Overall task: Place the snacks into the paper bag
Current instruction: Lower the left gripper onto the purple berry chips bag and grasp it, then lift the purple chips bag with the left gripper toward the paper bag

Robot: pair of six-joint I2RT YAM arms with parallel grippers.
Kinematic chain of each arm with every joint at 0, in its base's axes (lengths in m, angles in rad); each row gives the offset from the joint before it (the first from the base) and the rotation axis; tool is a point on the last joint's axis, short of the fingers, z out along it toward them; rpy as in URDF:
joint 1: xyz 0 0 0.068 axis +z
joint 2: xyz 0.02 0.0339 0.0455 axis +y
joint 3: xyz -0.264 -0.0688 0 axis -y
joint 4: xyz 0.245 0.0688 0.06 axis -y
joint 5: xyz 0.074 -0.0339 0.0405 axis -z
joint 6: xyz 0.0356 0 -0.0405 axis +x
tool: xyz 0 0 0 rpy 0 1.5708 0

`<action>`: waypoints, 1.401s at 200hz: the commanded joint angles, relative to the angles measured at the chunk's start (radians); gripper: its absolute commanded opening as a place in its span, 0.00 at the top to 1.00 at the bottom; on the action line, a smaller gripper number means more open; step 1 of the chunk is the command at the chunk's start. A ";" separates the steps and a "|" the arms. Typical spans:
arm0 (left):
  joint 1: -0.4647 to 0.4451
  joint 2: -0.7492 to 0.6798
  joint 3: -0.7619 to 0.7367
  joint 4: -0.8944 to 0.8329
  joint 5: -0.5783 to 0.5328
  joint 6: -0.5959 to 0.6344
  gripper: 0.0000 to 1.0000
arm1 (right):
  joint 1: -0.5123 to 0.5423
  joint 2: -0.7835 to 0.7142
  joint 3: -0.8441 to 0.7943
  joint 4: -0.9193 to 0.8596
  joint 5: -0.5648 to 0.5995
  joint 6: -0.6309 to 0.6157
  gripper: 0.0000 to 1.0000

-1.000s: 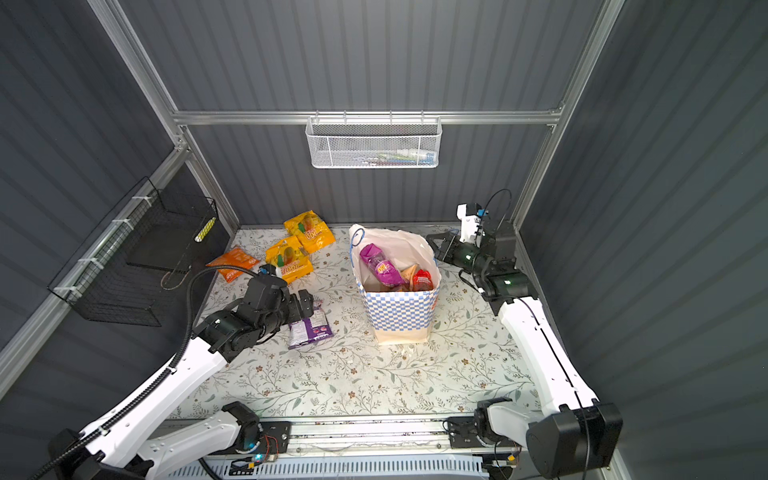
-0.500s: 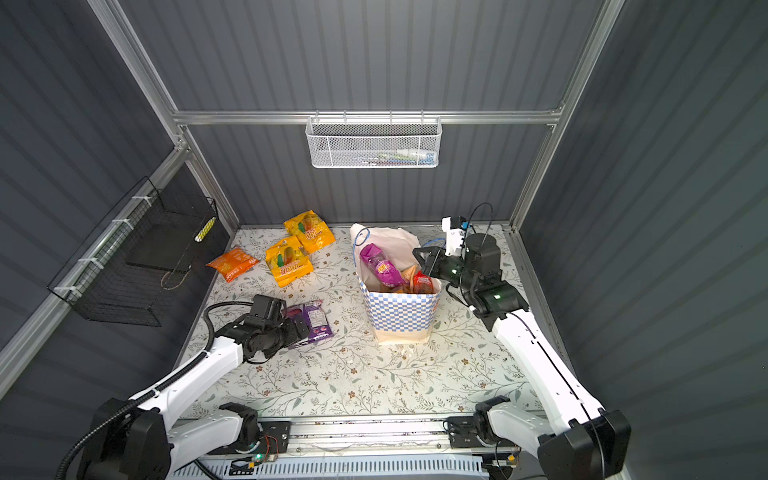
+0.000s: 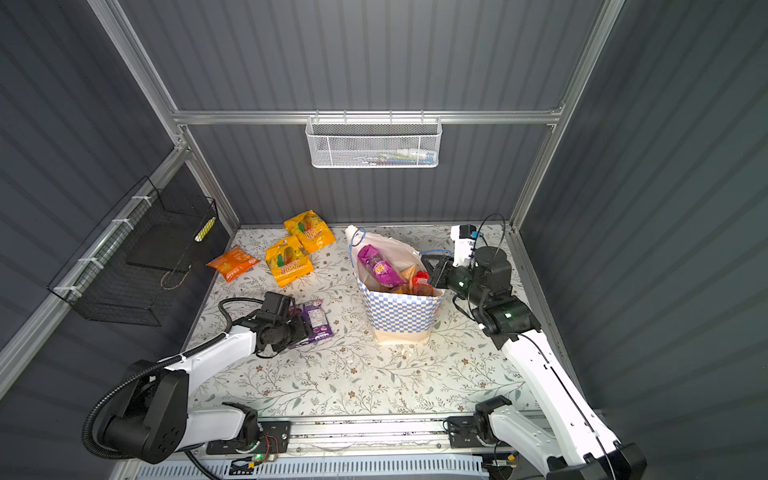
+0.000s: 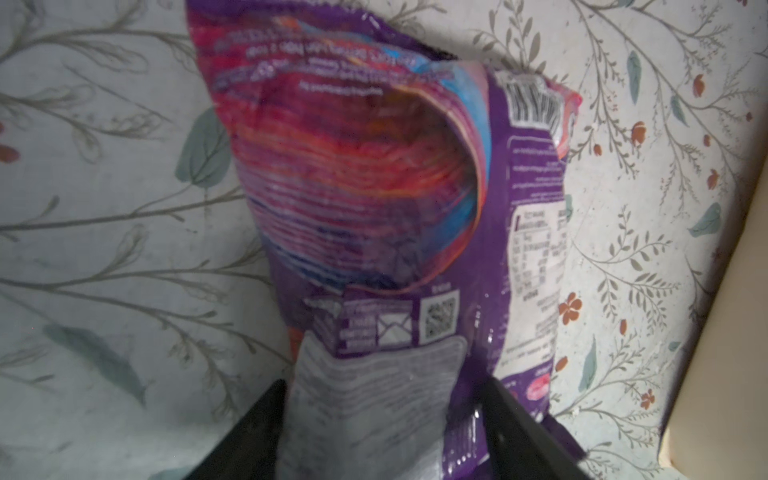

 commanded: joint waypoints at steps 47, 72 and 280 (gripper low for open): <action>0.005 0.011 -0.011 0.019 -0.013 -0.016 0.60 | 0.008 -0.023 -0.018 0.017 0.011 -0.030 1.00; 0.005 -0.037 -0.016 0.018 0.012 -0.024 0.73 | 0.007 -0.026 -0.021 0.015 0.011 -0.036 1.00; 0.003 -0.361 0.214 -0.015 0.285 -0.125 1.00 | 0.006 -0.058 -0.050 0.034 0.086 -0.062 1.00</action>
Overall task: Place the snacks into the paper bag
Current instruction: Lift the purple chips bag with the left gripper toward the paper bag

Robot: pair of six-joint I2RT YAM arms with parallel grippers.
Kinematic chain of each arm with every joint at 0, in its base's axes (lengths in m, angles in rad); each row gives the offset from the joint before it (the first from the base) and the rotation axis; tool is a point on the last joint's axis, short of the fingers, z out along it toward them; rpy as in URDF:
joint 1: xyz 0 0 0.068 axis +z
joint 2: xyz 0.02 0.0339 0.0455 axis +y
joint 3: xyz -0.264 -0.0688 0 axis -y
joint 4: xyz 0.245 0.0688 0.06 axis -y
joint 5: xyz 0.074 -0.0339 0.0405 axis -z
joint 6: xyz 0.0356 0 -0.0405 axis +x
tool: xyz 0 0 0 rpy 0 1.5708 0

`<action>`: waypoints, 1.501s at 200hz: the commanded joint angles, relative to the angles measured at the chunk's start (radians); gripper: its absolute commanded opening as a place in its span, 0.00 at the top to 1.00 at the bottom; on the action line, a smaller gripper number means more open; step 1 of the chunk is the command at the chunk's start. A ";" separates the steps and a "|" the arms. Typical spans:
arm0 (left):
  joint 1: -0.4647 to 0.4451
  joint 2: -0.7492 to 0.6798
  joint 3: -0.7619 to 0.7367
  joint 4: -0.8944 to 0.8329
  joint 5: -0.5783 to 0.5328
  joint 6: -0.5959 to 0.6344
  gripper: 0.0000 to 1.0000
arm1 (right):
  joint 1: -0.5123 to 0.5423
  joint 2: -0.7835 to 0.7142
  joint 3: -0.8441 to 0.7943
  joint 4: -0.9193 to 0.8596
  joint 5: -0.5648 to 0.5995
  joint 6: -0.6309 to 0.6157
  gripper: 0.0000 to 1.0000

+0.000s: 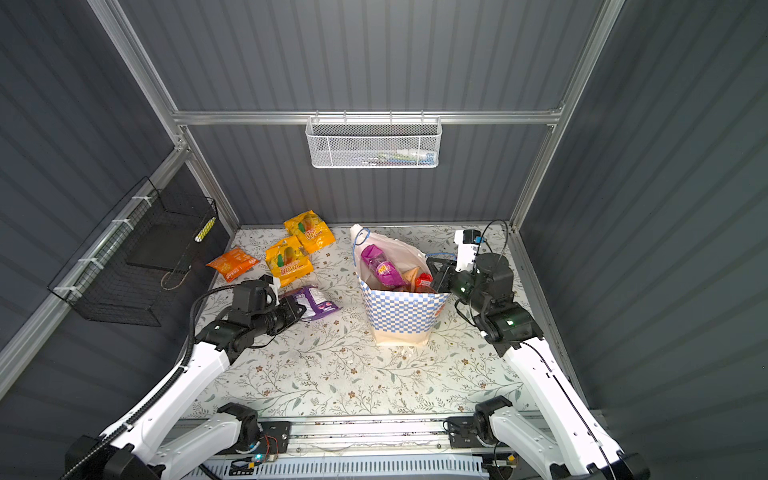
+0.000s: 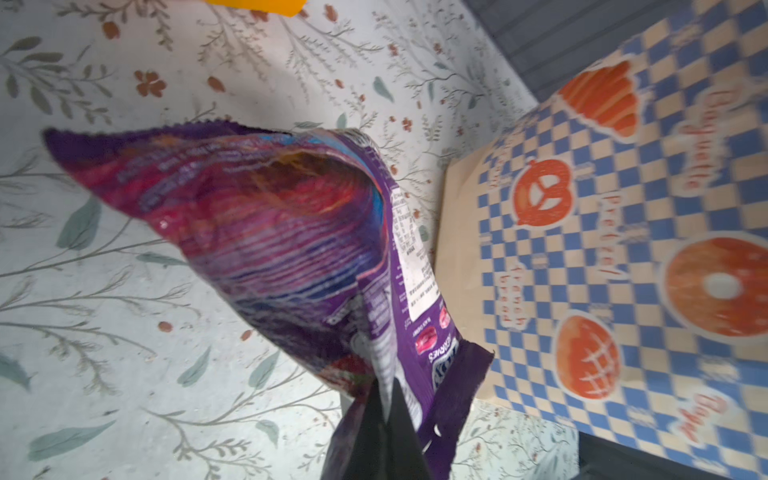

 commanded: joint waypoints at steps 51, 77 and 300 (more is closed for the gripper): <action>-0.074 -0.005 0.214 0.084 0.036 -0.041 1.00 | 0.004 -0.020 -0.007 0.028 0.010 -0.020 1.00; -0.142 0.017 0.322 0.085 -0.027 -0.020 1.00 | 0.004 -0.017 -0.007 0.030 0.006 -0.018 1.00; -0.519 0.639 1.101 -0.058 -0.236 0.278 1.00 | -0.001 -0.020 -0.008 -0.012 0.108 -0.028 1.00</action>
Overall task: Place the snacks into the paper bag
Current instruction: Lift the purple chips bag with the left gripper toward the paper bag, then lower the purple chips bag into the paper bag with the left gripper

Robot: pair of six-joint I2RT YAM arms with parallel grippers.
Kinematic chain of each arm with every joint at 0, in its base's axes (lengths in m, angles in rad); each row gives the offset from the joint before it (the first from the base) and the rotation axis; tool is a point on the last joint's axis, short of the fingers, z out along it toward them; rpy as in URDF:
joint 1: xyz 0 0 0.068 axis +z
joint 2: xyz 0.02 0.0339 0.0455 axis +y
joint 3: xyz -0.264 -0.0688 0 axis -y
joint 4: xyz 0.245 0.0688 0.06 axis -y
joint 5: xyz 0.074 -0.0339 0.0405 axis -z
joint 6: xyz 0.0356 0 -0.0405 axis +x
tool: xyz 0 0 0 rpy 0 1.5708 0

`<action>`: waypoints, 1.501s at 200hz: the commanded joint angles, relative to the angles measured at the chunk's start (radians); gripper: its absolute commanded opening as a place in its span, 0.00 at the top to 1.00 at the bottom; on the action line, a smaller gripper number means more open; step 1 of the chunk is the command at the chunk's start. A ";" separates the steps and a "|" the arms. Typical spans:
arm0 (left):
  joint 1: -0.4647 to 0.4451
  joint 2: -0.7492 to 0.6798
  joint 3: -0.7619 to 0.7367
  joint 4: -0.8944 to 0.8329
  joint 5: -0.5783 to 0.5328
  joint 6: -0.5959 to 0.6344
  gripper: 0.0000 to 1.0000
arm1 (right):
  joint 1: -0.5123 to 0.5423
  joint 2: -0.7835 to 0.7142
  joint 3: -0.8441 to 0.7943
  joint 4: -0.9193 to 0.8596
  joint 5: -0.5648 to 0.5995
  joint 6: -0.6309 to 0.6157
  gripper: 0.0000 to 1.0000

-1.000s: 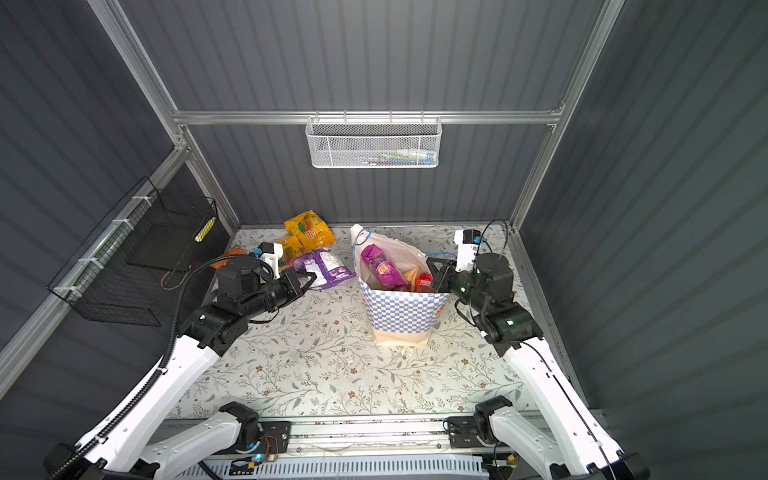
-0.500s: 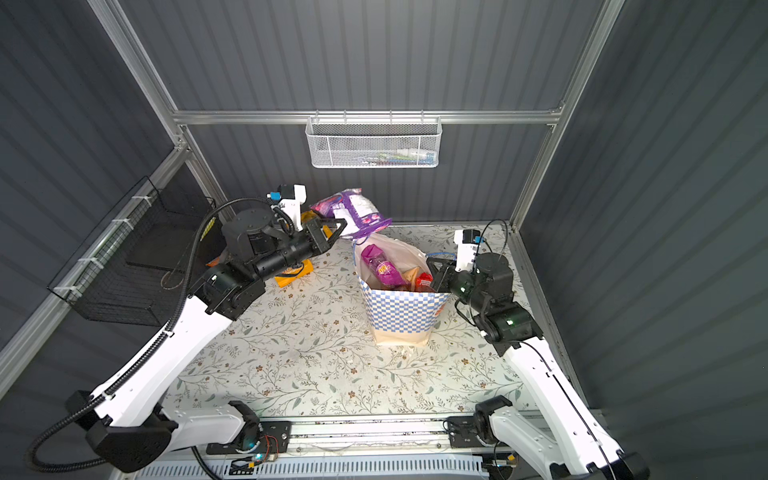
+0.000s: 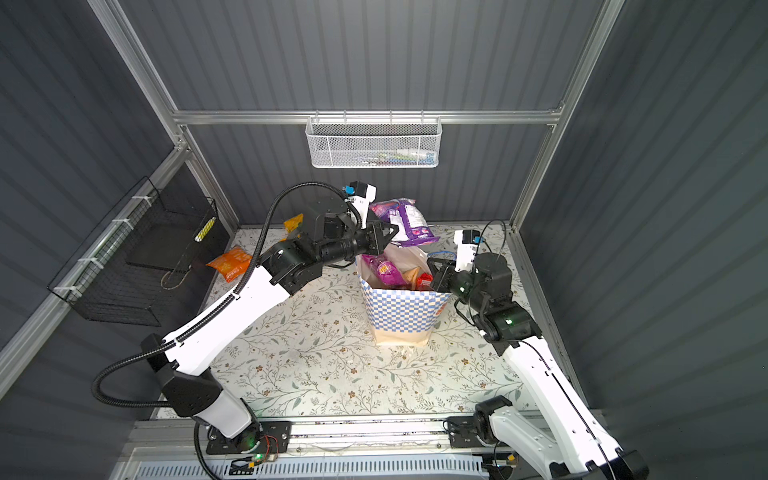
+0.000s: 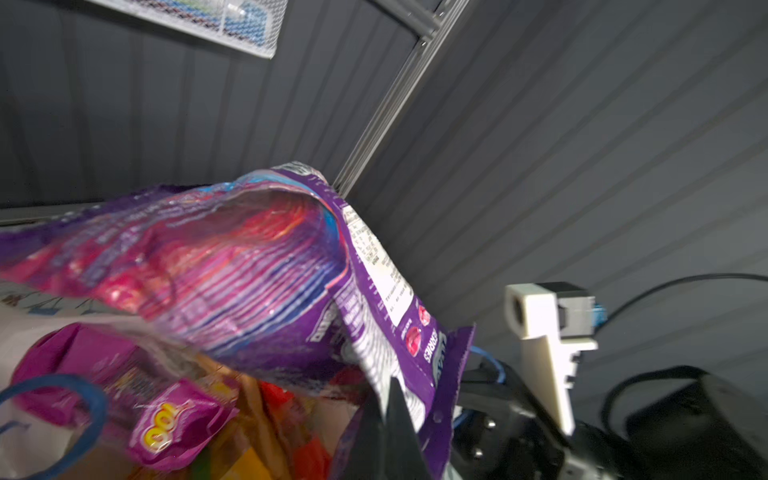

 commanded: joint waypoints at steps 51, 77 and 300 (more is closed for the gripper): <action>0.004 -0.002 -0.062 -0.054 -0.080 0.055 1.00 | -0.023 -0.046 -0.005 -0.052 0.161 0.019 1.00; 0.003 0.032 -0.073 -0.060 -0.065 0.042 1.00 | -0.031 -0.053 -0.013 -0.040 0.146 0.027 1.00; 0.004 0.098 0.033 -0.107 -0.043 -0.006 1.00 | -0.031 -0.031 -0.015 -0.012 0.085 0.007 1.00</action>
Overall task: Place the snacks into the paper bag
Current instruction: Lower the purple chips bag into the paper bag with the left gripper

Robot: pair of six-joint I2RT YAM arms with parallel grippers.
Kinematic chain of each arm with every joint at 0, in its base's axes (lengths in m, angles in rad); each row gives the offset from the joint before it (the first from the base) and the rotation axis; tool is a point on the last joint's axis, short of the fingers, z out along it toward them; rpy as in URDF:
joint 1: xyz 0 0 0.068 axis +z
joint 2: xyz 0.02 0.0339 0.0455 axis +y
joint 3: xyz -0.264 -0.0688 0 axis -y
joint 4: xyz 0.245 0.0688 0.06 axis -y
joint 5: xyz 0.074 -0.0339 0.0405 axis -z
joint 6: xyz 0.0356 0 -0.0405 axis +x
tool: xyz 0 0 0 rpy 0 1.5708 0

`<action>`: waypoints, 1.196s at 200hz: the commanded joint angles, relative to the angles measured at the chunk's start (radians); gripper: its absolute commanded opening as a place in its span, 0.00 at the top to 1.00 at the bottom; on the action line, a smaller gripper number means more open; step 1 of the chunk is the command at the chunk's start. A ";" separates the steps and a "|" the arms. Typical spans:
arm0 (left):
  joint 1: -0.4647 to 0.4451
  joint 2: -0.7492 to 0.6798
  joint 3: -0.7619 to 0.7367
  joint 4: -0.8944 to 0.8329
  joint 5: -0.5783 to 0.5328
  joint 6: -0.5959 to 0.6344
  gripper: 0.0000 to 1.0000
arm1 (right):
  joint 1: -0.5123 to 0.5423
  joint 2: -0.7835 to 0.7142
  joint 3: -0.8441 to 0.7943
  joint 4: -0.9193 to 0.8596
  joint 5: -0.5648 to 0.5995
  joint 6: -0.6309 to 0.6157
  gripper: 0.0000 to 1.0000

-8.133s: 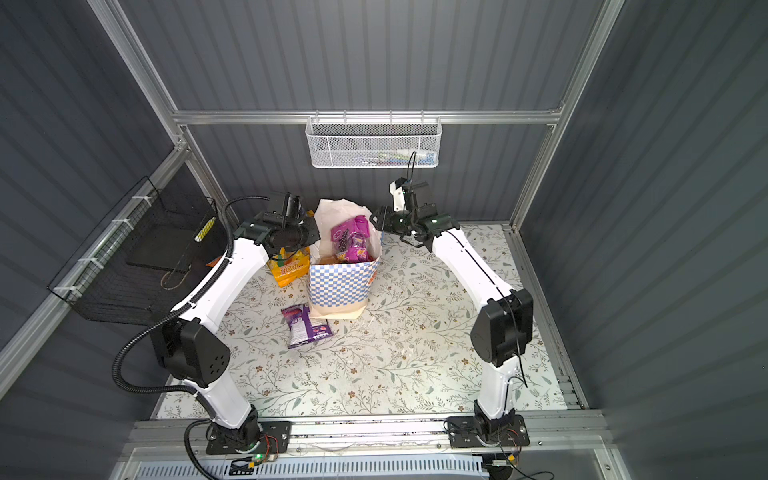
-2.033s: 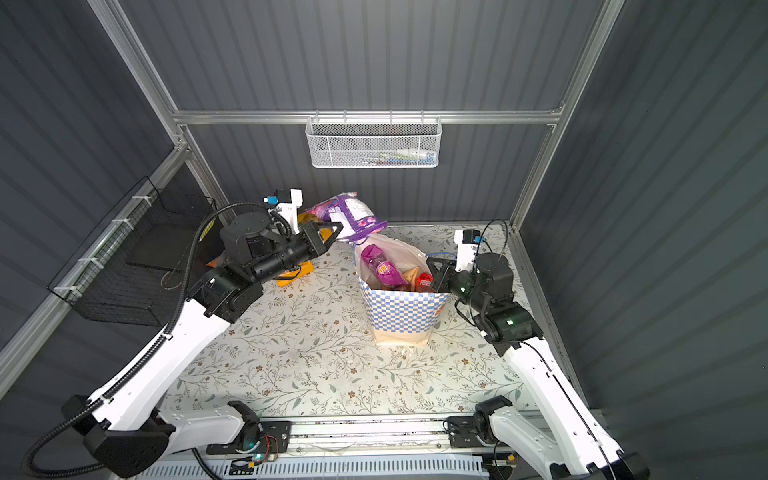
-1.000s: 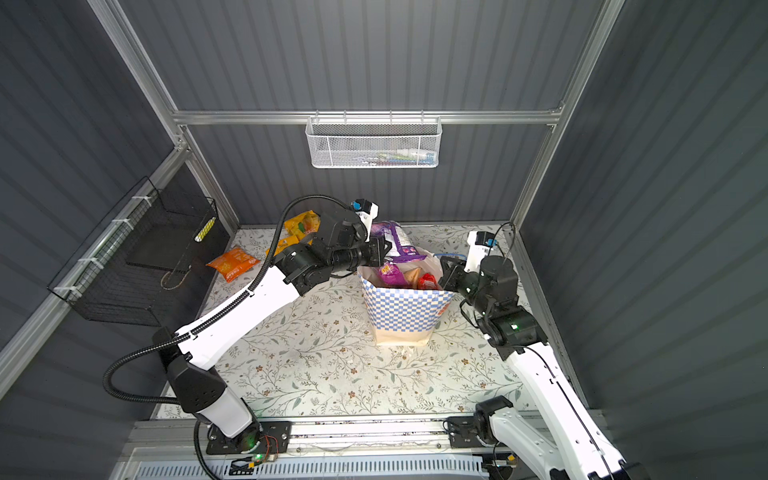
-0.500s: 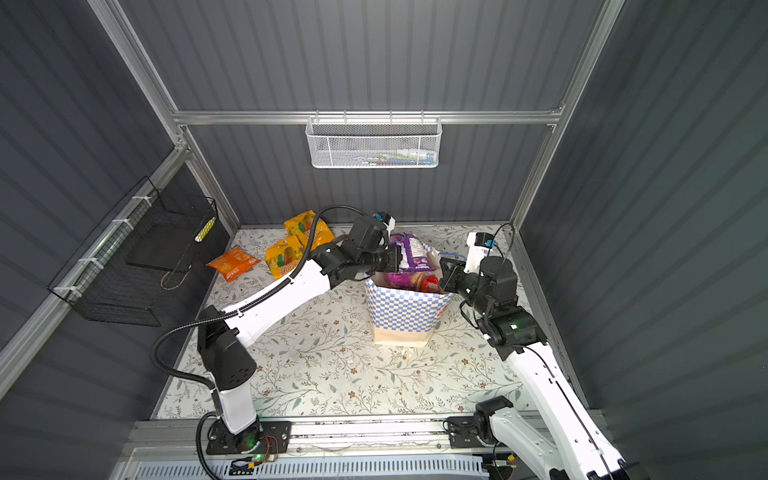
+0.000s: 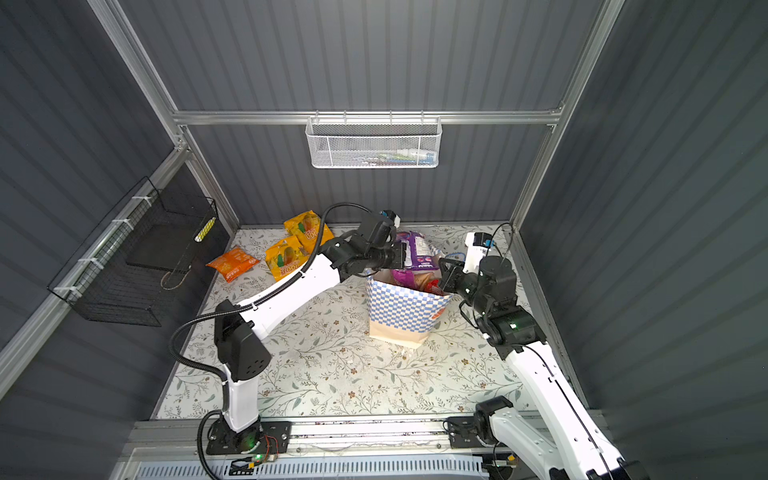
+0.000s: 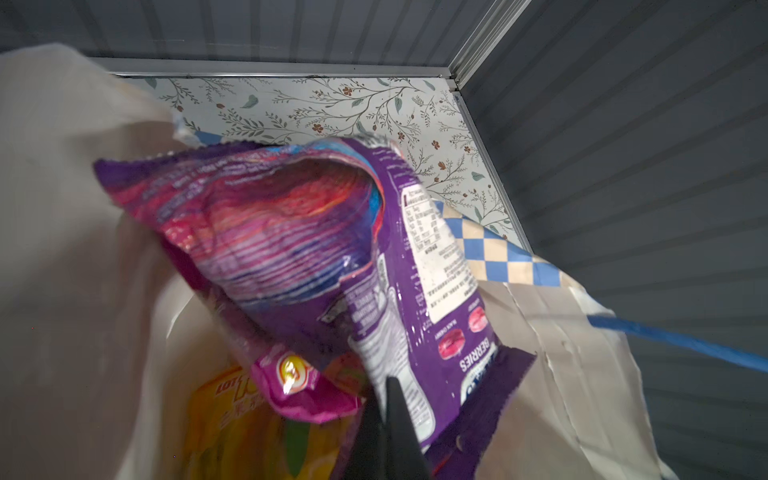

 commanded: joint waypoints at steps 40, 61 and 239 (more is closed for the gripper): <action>0.000 -0.293 -0.194 0.099 0.013 -0.032 1.00 | -0.003 0.008 -0.001 0.024 -0.019 -0.007 1.00; -0.001 -0.297 -0.221 0.106 0.014 -0.041 1.00 | -0.003 0.010 -0.002 0.026 -0.022 -0.006 1.00; -0.005 0.094 0.086 0.035 0.085 -0.142 0.69 | -0.001 0.024 0.001 0.031 -0.049 -0.017 1.00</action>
